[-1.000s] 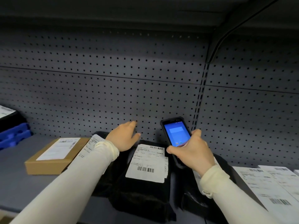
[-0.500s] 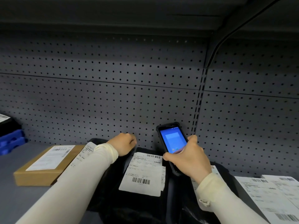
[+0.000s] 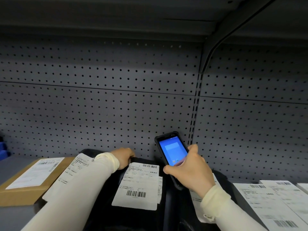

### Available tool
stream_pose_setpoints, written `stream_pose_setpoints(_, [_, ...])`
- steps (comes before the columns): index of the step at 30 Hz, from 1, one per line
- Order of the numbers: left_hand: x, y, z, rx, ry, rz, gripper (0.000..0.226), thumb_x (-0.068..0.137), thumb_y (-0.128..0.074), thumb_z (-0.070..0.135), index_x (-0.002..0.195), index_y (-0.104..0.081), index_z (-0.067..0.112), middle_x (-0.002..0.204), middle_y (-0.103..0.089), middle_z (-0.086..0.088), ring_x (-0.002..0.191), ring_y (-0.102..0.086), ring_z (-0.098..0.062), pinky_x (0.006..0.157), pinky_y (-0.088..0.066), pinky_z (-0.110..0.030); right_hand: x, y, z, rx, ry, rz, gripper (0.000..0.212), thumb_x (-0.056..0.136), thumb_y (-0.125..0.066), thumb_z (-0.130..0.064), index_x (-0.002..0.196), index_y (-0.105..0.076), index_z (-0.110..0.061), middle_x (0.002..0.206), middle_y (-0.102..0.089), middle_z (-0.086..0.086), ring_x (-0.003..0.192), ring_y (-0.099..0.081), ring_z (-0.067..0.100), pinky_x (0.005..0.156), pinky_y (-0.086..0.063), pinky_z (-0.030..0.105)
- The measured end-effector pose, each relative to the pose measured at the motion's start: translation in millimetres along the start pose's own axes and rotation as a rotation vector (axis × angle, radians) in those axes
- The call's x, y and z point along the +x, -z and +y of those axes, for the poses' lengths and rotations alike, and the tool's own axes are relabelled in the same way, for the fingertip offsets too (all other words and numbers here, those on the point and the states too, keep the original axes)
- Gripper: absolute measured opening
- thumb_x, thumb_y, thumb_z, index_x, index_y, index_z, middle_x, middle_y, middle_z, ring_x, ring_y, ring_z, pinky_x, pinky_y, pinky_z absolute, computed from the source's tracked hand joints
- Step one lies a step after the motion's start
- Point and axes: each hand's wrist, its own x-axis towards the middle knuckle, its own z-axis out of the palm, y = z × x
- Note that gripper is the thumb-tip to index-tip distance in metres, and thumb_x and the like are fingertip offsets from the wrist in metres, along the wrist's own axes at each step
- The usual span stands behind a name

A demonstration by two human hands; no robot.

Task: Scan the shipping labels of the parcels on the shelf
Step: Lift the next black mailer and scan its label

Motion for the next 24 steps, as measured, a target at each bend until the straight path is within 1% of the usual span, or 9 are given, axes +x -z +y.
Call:
stream_pose_setpoints(2, [-2, 1, 3, 0.028, -0.001, -0.001, 0.029, 0.093, -0.042, 0.005, 0.113, -0.061, 0.013, 0.112, -0.067, -0.009, 0.094, -0.060, -0.024, 0.083, -0.044, -0.028, -1, 0, 0, 0.001, -0.001, -0.004, 0.063, 0.064, -0.076, -0.038, 0.097, -0.024, -0.024, 0.078, -0.063, -0.011, 0.082, -0.055, 0.003, 0.070, -0.051, 0.031])
stream_pose_setpoints(5, [-5, -1, 6, 0.026, -0.017, 0.008, 0.032, 0.095, -0.042, 0.008, 0.122, -0.055, 0.016, 0.117, -0.063, -0.008, 0.102, -0.059, -0.025, 0.085, -0.042, -0.027, -4, 0, 1, 0.002, -0.003, -0.002, 0.063, 0.064, -0.076, -0.038, 0.097, -0.024, -0.024, 0.078, -0.063, -0.012, 0.079, -0.054, 0.001, 0.067, -0.049, 0.029])
stream_pose_setpoints(8, [-6, -3, 4, -0.016, -0.041, 0.019, 0.031, 0.094, -0.043, 0.009, 0.122, -0.053, 0.019, 0.108, -0.061, -0.004, 0.091, -0.052, -0.018, 0.085, -0.041, -0.027, -6, 0, 2, 0.001, 0.000, -0.003, 0.063, 0.065, -0.076, -0.037, 0.097, -0.023, -0.025, 0.079, -0.063, -0.012, 0.077, -0.054, 0.000, 0.063, -0.047, 0.027])
stream_pose_setpoints(10, [-6, -4, 3, -0.015, -0.049, 0.037, 0.022, 0.093, -0.043, 0.008, 0.110, -0.056, 0.015, 0.099, -0.059, -0.004, 0.087, -0.050, -0.018, 0.080, -0.039, -0.027, -7, 0, 3, -0.003, 0.003, -0.001, 0.063, 0.065, -0.076, -0.038, 0.097, -0.023, -0.024, 0.080, -0.064, -0.012, 0.075, -0.053, -0.001, 0.062, -0.046, 0.026])
stream_pose_setpoints(12, [-7, -4, 4, -0.013, -0.045, 0.054, 0.012, 0.094, -0.042, 0.008, 0.091, -0.052, 0.013, 0.093, -0.056, -0.006, 0.083, -0.046, -0.020, 0.074, -0.035, -0.026, -7, 1, 3, 0.000, 0.006, -0.002, 0.063, 0.065, -0.076, -0.038, 0.098, -0.024, -0.024, 0.081, -0.064, -0.012, 0.074, -0.052, -0.002, 0.061, -0.047, 0.026])
stream_pose_setpoints(15, [-10, -5, 6, -0.050, -0.035, 0.070, 0.020, 0.095, -0.038, 0.008, 0.077, -0.042, 0.015, 0.084, -0.051, -0.005, 0.080, -0.043, -0.020, 0.070, -0.032, -0.026, -8, 2, 5, -0.003, 0.008, -0.001, 0.065, 0.064, -0.077, -0.039, 0.099, -0.024, -0.025, 0.079, -0.064, -0.012, 0.075, -0.055, -0.002, 0.064, -0.050, 0.028])
stream_pose_setpoints(18, [-12, -2, 4, -0.135, -0.021, 0.080, 0.034, 0.096, -0.037, 0.009, 0.065, -0.036, 0.024, 0.069, -0.044, 0.004, 0.077, -0.042, -0.020, 0.065, -0.030, -0.026, -9, 4, 7, -0.009, 0.004, 0.002, 0.064, 0.064, -0.077, -0.039, 0.099, -0.025, -0.024, 0.079, -0.063, -0.012, 0.075, -0.056, 0.000, 0.065, -0.051, 0.029])
stream_pose_setpoints(21, [-16, 4, 1, -0.336, -0.014, 0.137, 0.031, 0.099, -0.040, 0.016, 0.068, -0.042, 0.023, 0.069, -0.050, 0.003, 0.071, -0.046, -0.016, 0.062, -0.036, -0.025, -10, 5, 9, -0.003, -0.003, -0.001, 0.062, 0.064, -0.077, -0.038, 0.098, -0.027, -0.024, 0.078, -0.063, -0.012, 0.075, -0.057, 0.002, 0.064, -0.052, 0.030])
stream_pose_setpoints(24, [-23, 10, 4, -0.791, 0.007, 0.177, 0.025, 0.100, -0.041, 0.015, 0.076, -0.047, 0.013, 0.057, -0.052, 0.001, 0.049, -0.048, -0.011, 0.048, -0.044, -0.021, -12, 7, 10, 0.009, -0.011, -0.009, 0.062, 0.065, -0.078, -0.038, 0.099, -0.028, -0.023, 0.079, -0.063, -0.010, 0.075, -0.059, 0.005, 0.064, -0.052, 0.030])
